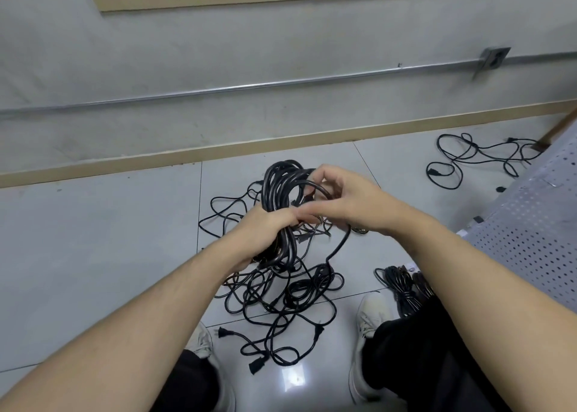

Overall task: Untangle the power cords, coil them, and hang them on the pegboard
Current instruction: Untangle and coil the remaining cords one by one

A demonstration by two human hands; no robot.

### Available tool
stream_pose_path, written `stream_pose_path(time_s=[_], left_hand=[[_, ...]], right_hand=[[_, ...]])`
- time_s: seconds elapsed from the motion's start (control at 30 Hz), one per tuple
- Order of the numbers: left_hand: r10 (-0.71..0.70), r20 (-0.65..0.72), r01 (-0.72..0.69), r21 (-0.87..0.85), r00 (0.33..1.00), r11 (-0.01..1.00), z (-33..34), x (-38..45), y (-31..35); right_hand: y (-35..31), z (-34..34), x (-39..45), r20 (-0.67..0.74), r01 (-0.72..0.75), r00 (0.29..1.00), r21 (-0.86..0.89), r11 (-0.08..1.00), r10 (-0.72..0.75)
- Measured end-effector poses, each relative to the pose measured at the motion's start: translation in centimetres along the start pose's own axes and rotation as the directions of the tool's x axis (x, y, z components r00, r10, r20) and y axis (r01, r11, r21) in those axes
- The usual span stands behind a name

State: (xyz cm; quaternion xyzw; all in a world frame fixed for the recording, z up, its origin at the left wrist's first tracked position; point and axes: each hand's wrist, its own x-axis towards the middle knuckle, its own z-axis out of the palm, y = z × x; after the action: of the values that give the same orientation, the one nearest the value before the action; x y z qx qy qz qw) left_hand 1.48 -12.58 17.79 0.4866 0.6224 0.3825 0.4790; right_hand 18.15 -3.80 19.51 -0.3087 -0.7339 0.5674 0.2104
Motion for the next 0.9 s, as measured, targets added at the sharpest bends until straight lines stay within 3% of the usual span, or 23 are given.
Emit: stream_pose_path(time_s=[0.07, 0.13, 0.27, 0.33, 0.47, 0.53, 0.63, 0.73, 0.8, 0.9], left_hand=[[-0.048, -0.057, 0.047, -0.023, 0.997, 0.999, -0.3, -0.1, 0.0], [-0.05, -0.061, 0.048, -0.035, 0.997, 0.998, -0.5, -0.1, 0.0], [-0.042, 0.028, 0.042, -0.003, 0.999, 0.999, -0.3, 0.1, 0.1], [-0.002, 0.093, 0.002, -0.003, 0.996, 1.0, 0.0, -0.1, 0.0], [0.061, 0.116, -0.051, -0.088, 0.991, 0.995, 0.0, -0.1, -0.1], [0.095, 0.12, -0.082, -0.109, 0.988, 0.991, -0.5, 0.0, -0.3], [0.149, 0.153, -0.13, -0.127, 0.977, 0.983, -0.9, 0.0, -0.5], [0.145, 0.197, -0.119, -0.136, 0.97, 0.984, -1.0, -0.1, -0.9], [0.093, 0.198, -0.052, -0.203, 0.976, 0.978, -0.8, -0.1, -0.8], [-0.009, 0.044, 0.024, -0.363, 0.999, 0.932, -0.2, 0.3, -0.4]], right_hand=[[0.2, -0.7, -0.4, -0.02, -0.063, 0.998, -0.035, 0.997, 0.063], [0.4, -1.0, -0.6, -0.125, -0.064, 0.99, -0.052, 0.997, 0.057], [0.7, -0.7, -0.2, -0.39, 0.151, 0.901, -0.134, 0.979, -0.192], [1.1, -0.2, 0.4, -0.442, 0.203, 0.859, -0.167, 0.965, -0.257], [1.4, 2.3, 1.3, -0.466, 0.199, 0.875, 0.096, 0.975, -0.133], [0.8, 3.0, 1.4, -0.47, 0.106, 0.883, 0.215, 0.971, 0.007], [0.6, 2.7, 1.6, -0.291, -0.012, 0.942, 0.475, 0.88, 0.17], [-0.1, 2.7, 1.2, -0.212, -0.003, 0.966, 0.558, 0.83, 0.146], [-0.1, 3.0, 1.4, -0.267, 0.042, 0.952, 0.6, 0.799, 0.15], [0.1, 3.1, 1.9, -0.41, 0.114, 0.894, 0.596, 0.795, 0.178]])
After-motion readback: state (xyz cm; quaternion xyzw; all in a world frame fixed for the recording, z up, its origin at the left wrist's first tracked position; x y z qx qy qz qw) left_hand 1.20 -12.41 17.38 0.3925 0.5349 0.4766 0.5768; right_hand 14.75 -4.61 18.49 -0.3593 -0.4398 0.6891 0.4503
